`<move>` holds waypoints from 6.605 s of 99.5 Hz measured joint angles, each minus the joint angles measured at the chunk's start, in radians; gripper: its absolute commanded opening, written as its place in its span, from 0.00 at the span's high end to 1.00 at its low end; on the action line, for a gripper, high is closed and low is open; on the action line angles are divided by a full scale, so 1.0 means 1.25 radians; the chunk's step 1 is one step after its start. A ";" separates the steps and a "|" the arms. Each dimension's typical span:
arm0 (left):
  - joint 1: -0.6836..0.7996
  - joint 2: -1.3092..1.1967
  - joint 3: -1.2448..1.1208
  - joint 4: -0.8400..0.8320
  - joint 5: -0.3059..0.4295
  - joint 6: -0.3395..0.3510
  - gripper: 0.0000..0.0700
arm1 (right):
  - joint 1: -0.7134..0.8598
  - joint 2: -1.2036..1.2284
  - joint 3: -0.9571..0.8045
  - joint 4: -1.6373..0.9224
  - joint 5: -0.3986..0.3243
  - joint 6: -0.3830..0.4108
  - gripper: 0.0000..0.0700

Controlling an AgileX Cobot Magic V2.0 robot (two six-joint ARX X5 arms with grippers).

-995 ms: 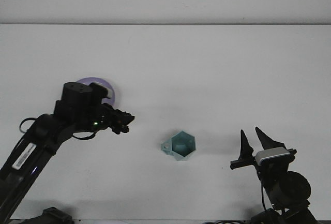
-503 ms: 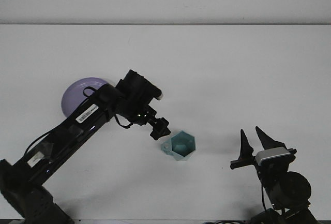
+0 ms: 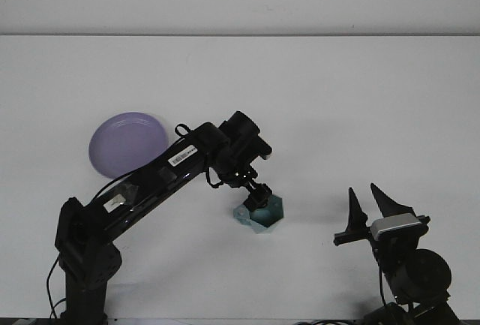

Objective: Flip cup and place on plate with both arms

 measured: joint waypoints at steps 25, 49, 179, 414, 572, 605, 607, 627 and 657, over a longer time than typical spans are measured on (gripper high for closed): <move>-0.020 0.068 0.001 -0.002 -0.042 0.014 0.42 | 0.000 0.000 0.000 0.000 0.000 0.000 0.56; -0.023 0.071 0.001 0.008 -0.043 0.038 0.98 | 0.000 0.000 0.000 0.000 0.000 0.000 0.56; 0.599 -0.071 0.135 -0.150 -0.201 -0.045 0.98 | 0.000 0.000 0.000 0.004 -0.004 -0.002 0.56; 0.674 -0.465 0.156 -0.120 -0.202 -0.078 0.98 | 0.000 0.000 0.000 0.000 -0.004 -0.002 0.56; 0.672 -1.425 -1.087 0.681 -0.202 -0.192 0.98 | 0.000 0.000 0.000 0.000 0.150 -0.020 1.00; 0.652 -1.487 -1.225 0.830 -0.279 -0.172 0.98 | 0.000 0.000 0.000 0.000 0.150 -0.020 1.00; 0.645 -1.495 -1.246 0.851 -0.286 -0.168 0.98 | 0.000 0.000 0.000 0.000 0.150 -0.020 1.00; 0.589 -1.545 -1.378 0.895 -0.309 -0.108 0.98 | 0.000 0.000 0.000 0.000 0.150 -0.020 1.00; 0.586 -1.579 -1.413 0.914 -0.313 -0.109 0.98 | 0.000 0.000 0.000 0.001 0.150 -0.020 1.00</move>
